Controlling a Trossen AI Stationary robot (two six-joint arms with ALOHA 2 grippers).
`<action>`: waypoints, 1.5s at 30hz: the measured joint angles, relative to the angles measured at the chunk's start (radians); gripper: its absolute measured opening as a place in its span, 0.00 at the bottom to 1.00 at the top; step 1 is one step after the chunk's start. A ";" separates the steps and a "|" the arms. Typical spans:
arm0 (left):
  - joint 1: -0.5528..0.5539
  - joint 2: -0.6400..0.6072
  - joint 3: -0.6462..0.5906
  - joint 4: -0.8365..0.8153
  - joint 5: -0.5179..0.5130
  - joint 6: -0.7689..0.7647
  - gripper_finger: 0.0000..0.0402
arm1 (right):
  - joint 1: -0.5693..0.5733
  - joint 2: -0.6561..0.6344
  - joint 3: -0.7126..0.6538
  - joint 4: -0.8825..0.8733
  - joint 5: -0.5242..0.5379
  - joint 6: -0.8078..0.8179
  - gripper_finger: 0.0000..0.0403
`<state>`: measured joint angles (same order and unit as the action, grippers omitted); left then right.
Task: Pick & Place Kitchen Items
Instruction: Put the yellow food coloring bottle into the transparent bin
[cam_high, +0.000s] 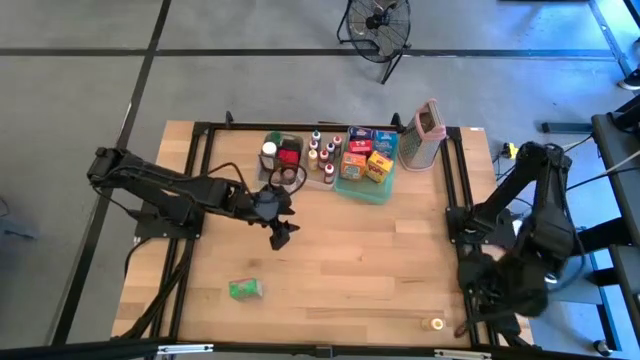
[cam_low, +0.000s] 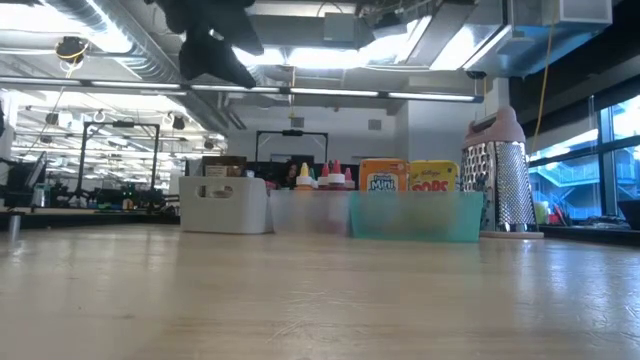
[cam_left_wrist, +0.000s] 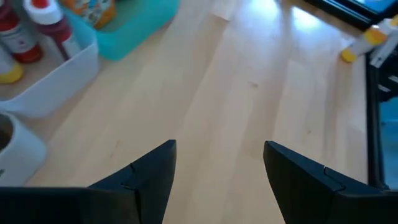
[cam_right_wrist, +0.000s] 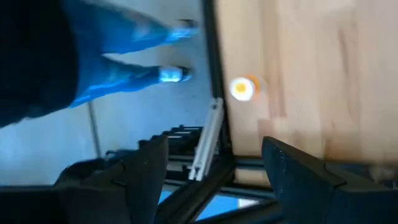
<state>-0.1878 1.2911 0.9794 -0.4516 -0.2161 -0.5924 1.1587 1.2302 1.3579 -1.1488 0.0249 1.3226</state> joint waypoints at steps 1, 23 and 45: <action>-0.008 0.000 0.000 0.006 0.000 0.003 0.59 | 0.029 0.010 0.000 -0.015 0.029 0.058 0.65; -0.035 0.000 0.000 0.007 0.106 0.109 0.59 | 0.224 0.335 0.000 0.059 0.209 0.495 0.65; -0.035 0.000 0.000 0.007 0.076 0.088 0.59 | 0.165 0.367 -0.151 0.225 0.187 0.365 0.65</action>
<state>-0.2229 1.2911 0.9794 -0.4442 -0.1397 -0.5048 1.3237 1.5970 1.2067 -0.9243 0.2117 1.6881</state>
